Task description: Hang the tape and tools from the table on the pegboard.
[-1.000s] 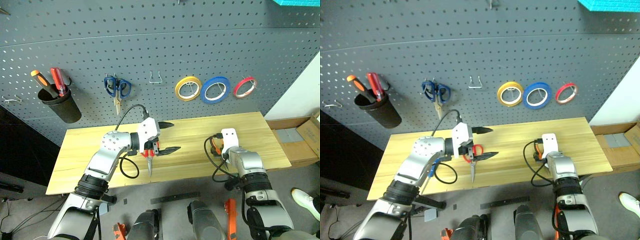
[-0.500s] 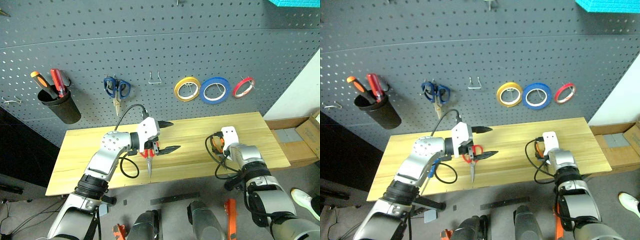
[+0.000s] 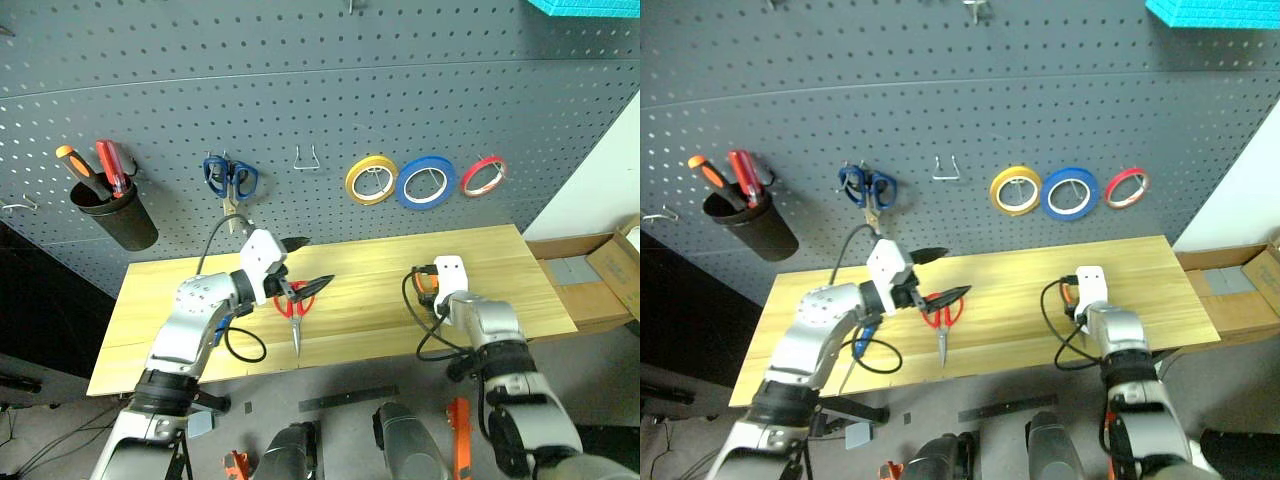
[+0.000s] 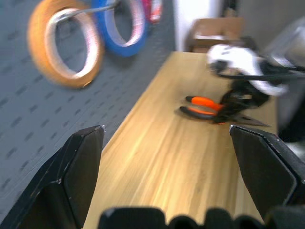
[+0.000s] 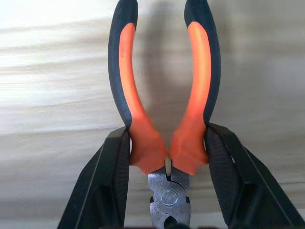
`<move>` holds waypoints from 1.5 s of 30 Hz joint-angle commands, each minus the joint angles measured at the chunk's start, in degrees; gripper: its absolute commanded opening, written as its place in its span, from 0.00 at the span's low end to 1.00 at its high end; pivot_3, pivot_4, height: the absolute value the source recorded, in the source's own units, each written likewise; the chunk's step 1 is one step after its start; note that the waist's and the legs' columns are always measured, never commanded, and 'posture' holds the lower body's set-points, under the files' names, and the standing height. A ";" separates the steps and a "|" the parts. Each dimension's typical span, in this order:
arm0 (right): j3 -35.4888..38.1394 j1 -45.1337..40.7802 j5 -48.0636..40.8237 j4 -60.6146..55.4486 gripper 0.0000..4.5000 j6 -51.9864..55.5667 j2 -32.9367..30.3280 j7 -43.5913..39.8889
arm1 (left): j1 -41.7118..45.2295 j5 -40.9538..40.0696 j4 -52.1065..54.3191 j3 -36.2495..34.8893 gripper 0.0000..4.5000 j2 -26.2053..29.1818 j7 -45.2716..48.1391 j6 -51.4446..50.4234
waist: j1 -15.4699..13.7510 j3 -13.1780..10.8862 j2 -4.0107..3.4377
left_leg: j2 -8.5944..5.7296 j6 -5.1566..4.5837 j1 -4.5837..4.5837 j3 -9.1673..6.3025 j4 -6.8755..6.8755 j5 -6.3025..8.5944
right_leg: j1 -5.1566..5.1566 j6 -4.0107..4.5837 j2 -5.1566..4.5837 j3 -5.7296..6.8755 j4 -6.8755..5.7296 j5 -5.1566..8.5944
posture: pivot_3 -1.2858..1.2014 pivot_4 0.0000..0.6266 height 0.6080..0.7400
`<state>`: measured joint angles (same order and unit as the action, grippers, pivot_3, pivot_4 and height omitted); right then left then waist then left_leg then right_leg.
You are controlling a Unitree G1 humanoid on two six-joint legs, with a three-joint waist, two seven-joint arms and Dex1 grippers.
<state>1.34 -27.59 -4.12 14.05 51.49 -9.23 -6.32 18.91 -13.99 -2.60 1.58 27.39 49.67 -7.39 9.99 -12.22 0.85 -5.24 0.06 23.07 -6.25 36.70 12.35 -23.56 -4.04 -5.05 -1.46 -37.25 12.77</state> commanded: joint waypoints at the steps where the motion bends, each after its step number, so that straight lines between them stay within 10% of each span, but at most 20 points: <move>1: -8.27 4.02 0.36 -25.71 0.40 1.15 1.41 -0.72 | -4.02 -3.03 5.10 -5.99 1.00 1.77 -2.35 -0.97 | -0.09 0.00 -0.01 | -0.01 0.00 0.01 0.00 -0.01 0.00 | -0.03 0.00 0.00 -0.01 0.01 0.00 | 0.44 0.27 1.00; 11: -19.09 -9.00 2.37 -37.90 0.40 -3.61 7.46 -1.05 | -10.48 -6.75 12.34 -16.88 1.00 1.29 -13.59 -5.84 | -2.00 0.02 0.05 | 0.01 0.09 -0.05 0.01 0.08 0.03 | -0.34 -0.25 0.08 -0.20 0.08 0.08 | 0.47 0.26 1.00; 26: -9.02 -43.40 2.42 12.69 0.40 -39.66 16.24 -0.86 | -1.05 -5.17 17.09 -12.65 1.00 1.26 -21.89 -15.21 | -5.34 0.22 0.37 | -0.01 0.34 -0.05 0.10 -0.56 -0.10 | -0.57 0.23 0.15 -0.30 0.12 -0.24 | 0.52 0.22 1.00; 45: -6.00 -51.86 7.57 50.27 0.40 -63.98 10.19 1.23 | 6.44 -3.64 13.85 -8.24 1.00 -1.77 -22.47 -14.09 | -7.34 0.25 0.43 | 0.59 0.79 -0.02 0.22 -0.75 -0.37 | -0.65 0.67 0.86 -0.51 0.11 -0.49 | 0.55 0.20 1.00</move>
<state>-6.20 -77.16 3.57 64.53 -10.71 1.64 -6.29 24.11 -17.83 10.85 -6.67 25.91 27.03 -23.18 2.65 -11.97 1.28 -4.51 0.90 23.05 -6.01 35.95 11.95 -24.21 -3.27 -4.05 -1.93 -37.11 12.22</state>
